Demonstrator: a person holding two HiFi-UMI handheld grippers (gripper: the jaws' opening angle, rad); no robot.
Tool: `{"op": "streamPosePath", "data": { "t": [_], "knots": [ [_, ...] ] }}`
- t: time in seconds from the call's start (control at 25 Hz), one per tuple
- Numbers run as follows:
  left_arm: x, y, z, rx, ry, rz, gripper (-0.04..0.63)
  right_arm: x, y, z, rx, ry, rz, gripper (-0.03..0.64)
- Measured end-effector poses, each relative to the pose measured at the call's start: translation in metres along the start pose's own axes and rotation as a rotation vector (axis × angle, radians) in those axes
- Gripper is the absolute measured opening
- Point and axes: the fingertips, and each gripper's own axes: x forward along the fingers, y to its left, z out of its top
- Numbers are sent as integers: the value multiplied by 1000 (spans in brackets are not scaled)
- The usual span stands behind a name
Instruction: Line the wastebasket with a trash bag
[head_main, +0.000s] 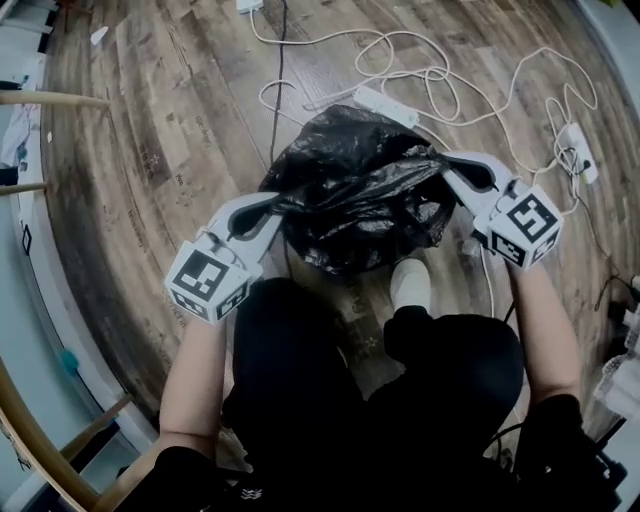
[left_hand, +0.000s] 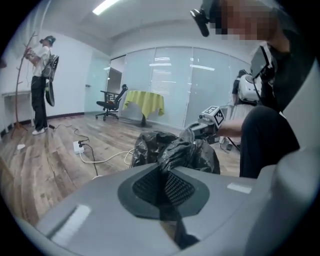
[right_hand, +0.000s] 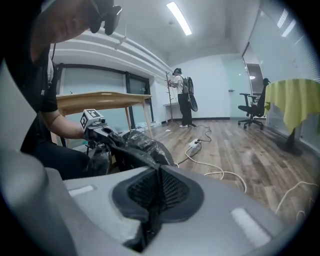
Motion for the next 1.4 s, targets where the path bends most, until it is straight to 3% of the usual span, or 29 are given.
{"op": "streamPosePath", "data": {
  "t": [0.16, 0.28, 0.4, 0.56, 0.68, 0.92, 1.08, 1.16, 1.24, 1.4],
  "knots": [
    [9, 44, -13, -225, -29, 12, 6, 29, -24, -9, 25, 36, 18, 2],
    [20, 52, -26, -293, -30, 5, 6, 47, -35, -24, 63, 59, 15, 2],
    [26, 42, -28, -182, -1, 11, 6, 53, -41, -28, 77, 39, 4, 2],
    [26, -18, -20, 27, 65, -120, 6, 22, -28, -7, 15, -39, 9, 2],
    [23, -51, -19, 116, 75, -179, 6, -22, -17, 8, 1, -81, -33, 2],
    [17, -90, 31, 85, -30, -298, 7, -107, 1, 39, -18, -108, -136, 2],
    [1, -105, 66, -51, -123, -382, 7, -139, 22, 76, -37, -139, -146, 2],
    [-9, -92, 77, -120, -152, -369, 6, -138, 33, 101, -64, -160, -112, 2],
    [-14, -68, 77, -149, -144, -292, 6, -125, 43, 121, -83, -170, -53, 2],
    [-17, -21, 47, -63, 38, -95, 6, -70, 64, 131, -142, -103, 91, 2]
  ]
}}
